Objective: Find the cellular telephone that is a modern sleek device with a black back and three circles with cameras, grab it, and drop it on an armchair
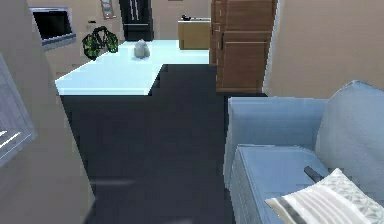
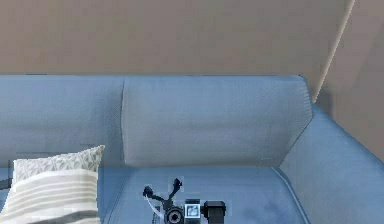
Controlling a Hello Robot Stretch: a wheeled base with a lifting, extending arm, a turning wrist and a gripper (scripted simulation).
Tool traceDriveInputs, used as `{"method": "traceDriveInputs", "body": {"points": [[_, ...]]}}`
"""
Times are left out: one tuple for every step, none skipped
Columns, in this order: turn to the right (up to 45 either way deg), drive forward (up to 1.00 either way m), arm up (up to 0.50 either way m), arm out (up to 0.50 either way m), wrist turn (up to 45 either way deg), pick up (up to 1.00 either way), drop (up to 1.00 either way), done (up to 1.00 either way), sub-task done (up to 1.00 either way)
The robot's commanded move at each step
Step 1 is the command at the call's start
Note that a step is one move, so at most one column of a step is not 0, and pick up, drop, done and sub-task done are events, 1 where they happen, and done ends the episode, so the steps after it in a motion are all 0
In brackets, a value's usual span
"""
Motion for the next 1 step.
{"method": "traceDriveInputs", "body": {"points": [[0.0,0.00,-0.30,0.00,0.0,0.00,0.00,0.00,0.00]]}}
